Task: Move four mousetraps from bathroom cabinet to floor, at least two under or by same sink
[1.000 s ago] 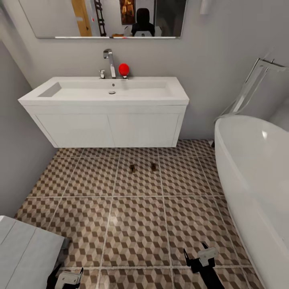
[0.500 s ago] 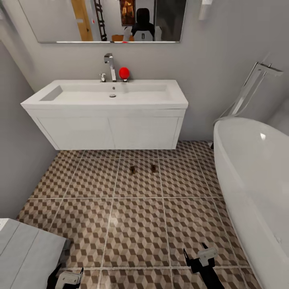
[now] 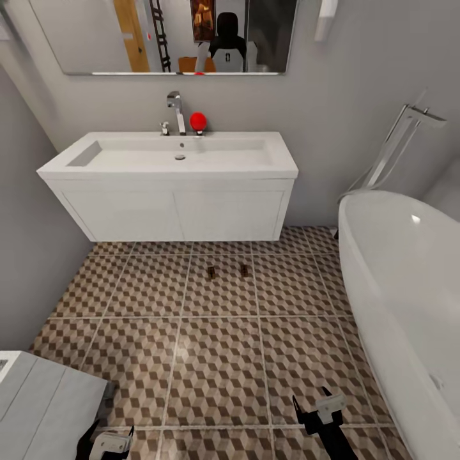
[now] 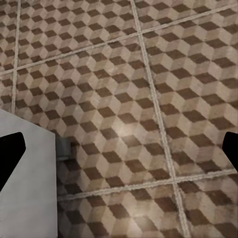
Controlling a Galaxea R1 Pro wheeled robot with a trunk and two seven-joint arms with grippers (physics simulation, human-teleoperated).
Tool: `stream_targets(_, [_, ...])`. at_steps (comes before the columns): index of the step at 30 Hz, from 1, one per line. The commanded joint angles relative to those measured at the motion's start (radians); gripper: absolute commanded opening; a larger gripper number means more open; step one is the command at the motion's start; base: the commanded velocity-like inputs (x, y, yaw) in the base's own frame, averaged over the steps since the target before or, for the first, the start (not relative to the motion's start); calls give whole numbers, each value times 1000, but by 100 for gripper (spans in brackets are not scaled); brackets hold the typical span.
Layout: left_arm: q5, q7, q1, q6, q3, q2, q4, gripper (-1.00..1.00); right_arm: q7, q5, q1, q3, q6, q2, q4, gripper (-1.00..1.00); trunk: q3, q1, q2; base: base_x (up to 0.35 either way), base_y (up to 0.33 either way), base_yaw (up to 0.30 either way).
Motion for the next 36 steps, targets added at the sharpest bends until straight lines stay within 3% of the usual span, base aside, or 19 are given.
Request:
stream_targets(1, [2,10,-1,-2,-8,1,-3,100,-6,-3,0,9,-2,0,0,100,3,-4,7,0,0,0])
stream_targets(18, [2,10,3,-1,-8,-2,-3,100,-6,-3,0,9,-2,0,0,100,56,-69,126,0,0,0])
stream_targets(25, [2,10,4,1,-8,-28,29,100,-6,-3,0,9,1,3,0,100,78,-96,175,0,0,0])
stream_targets(30, [3,11,4,3,-8,-94,98,100,-6,-3,0,9,1,2,0,100,93,-115,210,0,0,0])
stream_targets(32, [4,11,4,3,-7,-139,145,100,-6,-3,0,9,1,1,0,100,100,-123,224,0,0,0])
stream_targets(34, [5,14,4,4,-3,-217,224,100,-6,-3,0,9,1,1,0,100,106,-130,238,0,0,0])
stream_targets(36, [10,15,4,4,3,-244,252,100,-6,-3,0,9,1,1,0,100,112,-138,252,0,0,0])
